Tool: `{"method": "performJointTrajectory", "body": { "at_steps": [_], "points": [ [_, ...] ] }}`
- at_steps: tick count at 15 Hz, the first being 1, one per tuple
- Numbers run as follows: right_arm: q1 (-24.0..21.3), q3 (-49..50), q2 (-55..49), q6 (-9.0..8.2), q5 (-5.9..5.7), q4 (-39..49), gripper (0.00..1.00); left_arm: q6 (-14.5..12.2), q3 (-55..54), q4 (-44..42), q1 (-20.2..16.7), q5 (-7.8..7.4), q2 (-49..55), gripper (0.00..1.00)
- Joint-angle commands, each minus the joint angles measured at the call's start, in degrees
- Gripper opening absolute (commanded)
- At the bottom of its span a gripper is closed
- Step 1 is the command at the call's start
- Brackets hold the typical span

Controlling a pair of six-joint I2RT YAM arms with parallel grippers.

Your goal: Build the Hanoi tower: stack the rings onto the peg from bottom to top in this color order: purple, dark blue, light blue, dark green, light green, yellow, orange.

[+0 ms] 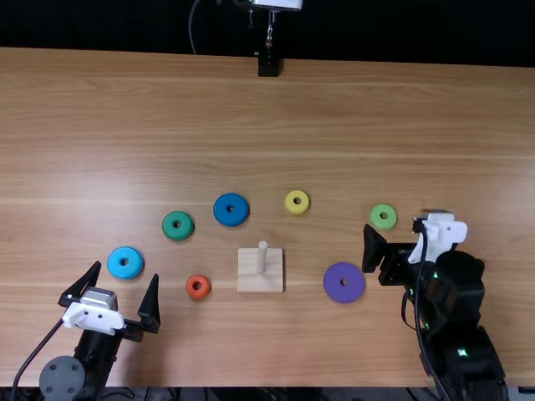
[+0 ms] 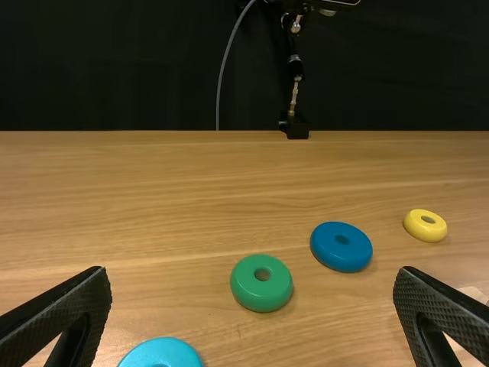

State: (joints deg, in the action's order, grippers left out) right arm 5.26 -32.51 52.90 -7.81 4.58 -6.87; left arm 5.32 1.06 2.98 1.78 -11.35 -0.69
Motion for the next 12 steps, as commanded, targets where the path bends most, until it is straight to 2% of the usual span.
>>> {"method": "performJointTrajectory", "body": {
  "at_steps": [1, 3, 4, 5, 10, 12],
  "points": [
    [0.98, -2.29, 2.91, 0.11, 0.8, -0.04, 1.0, -0.47, -1.06, 0.5, -0.38, -1.41, 0.69, 1.0],
    [2.92, -3.26, 8.27, 6.86, 1.12, -0.15, 1.0, -0.47, -1.06, 0.5, -0.38, -1.41, 0.69, 1.0],
    [5.47, -3.79, 10.64, 8.55, 1.01, -0.04, 1.0, -0.47, -1.06, 0.5, -0.38, -1.41, 0.69, 1.0],
    [6.87, -4.58, 12.22, 9.08, 1.01, -0.15, 1.0, -0.47, -1.06, 0.5, -0.38, -1.41, 0.69, 1.0],
    [7.31, -8.97, 21.89, 9.08, 1.01, -1.1, 1.0, -0.47, -1.06, 0.5, -0.38, -1.41, 0.69, 1.0],
    [7.66, -10.38, 24.53, 9.08, 1.01, -5.11, 1.0, -0.47, -1.06, 0.5, -0.38, -1.41, 0.69, 1.0]
  ]
}}
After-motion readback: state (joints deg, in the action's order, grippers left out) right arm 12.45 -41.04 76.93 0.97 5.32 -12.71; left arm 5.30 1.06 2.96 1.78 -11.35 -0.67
